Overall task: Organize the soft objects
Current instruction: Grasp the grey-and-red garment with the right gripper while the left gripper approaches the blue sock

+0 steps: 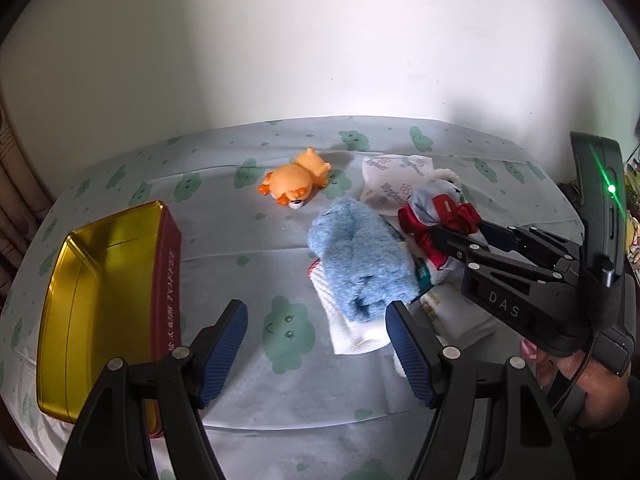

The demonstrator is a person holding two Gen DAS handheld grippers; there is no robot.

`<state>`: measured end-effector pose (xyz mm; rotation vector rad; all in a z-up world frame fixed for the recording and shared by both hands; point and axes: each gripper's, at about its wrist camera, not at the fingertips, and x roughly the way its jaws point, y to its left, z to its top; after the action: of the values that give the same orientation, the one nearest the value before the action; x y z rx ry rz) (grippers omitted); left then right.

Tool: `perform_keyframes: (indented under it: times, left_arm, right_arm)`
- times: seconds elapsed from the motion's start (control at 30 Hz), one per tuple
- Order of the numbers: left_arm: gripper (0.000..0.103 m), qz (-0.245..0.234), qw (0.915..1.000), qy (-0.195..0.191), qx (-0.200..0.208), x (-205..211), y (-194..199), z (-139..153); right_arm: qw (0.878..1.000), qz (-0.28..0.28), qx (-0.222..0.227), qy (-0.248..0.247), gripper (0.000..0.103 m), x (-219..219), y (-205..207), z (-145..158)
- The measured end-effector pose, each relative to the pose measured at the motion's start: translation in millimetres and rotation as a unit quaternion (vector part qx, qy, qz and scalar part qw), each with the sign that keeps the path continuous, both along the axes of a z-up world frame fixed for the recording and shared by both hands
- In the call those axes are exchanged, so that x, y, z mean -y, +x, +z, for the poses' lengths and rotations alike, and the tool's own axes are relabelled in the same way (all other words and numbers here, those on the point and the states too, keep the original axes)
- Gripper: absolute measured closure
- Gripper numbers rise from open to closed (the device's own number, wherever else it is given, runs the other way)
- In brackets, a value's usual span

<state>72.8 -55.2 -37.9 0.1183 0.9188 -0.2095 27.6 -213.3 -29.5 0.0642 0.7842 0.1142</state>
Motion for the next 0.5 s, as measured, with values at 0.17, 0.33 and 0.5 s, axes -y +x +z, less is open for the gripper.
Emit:
perform_keyframes:
  times: [0.17, 0.33, 0.5]
  left_arm:
    - [0.029, -0.014, 0.9999, -0.005, 0.003, 10.4, 2.3, 3.0]
    - [0.029, -0.026, 0.9997, 0.003, -0.001, 20.9, 6.0, -1.9]
    - [0.030, -0.030, 0.9995, 0.011, -0.002, 26.6, 9.7, -5.8]
  right_arm:
    - [1.000, -0.005, 0.004, 0.003, 0.081, 13.3, -8.9, 9.1]
    - [1.000, -0.016, 0.005, 0.001, 0.085, 29.2, -19.0, 9.2]
    - [1.000, -0.014, -0.001, -0.001, 0.071, 31.3, -17.9, 2.6]
